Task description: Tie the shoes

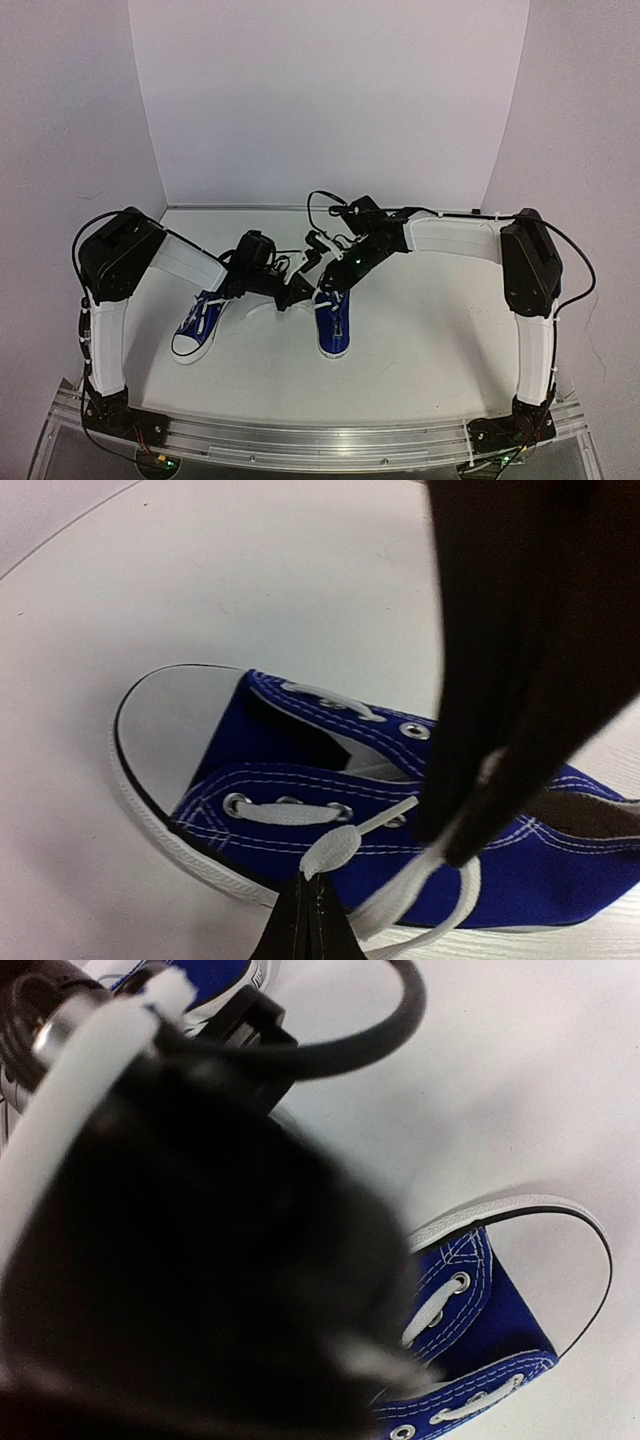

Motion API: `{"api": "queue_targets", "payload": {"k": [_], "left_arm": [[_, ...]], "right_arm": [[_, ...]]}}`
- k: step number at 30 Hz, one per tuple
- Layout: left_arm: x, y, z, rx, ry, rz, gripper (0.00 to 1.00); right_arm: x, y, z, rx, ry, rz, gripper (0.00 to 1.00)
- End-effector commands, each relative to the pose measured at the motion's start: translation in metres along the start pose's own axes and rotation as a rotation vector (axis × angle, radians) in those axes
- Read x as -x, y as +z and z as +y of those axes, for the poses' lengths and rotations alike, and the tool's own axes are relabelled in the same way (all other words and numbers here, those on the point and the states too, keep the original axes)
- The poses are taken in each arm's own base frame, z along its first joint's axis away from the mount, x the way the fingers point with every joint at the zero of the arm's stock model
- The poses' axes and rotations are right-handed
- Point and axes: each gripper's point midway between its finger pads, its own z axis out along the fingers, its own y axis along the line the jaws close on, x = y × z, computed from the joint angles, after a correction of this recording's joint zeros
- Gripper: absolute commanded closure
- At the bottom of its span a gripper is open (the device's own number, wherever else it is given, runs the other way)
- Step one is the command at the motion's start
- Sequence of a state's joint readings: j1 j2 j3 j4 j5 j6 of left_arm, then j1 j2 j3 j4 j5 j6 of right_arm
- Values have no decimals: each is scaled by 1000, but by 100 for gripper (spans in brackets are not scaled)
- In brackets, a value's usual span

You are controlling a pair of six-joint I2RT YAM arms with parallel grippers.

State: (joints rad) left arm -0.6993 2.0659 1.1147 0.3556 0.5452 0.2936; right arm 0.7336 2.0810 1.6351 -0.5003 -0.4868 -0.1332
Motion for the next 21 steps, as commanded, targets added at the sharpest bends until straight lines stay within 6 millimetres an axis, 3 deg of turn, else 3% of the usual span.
{"api": "queue_targets", "payload": {"k": [1,10,16,21], "left_arm": [[27,-9,-27,-111,110,-122,100],[45,-19,-44,-184,145,-191,100],[50,-18,-46,-196,147,-193,100],[50,-14,-48,-212,135,-192,100]], "right_arm": [[15,-22,-5,-19,-4,-63,96],[9,-20,-9,-14,9,-50,92],[11,-23,-8,-14,37,-58,77],[17,-44,-18,-35,101,-97,62]]}}
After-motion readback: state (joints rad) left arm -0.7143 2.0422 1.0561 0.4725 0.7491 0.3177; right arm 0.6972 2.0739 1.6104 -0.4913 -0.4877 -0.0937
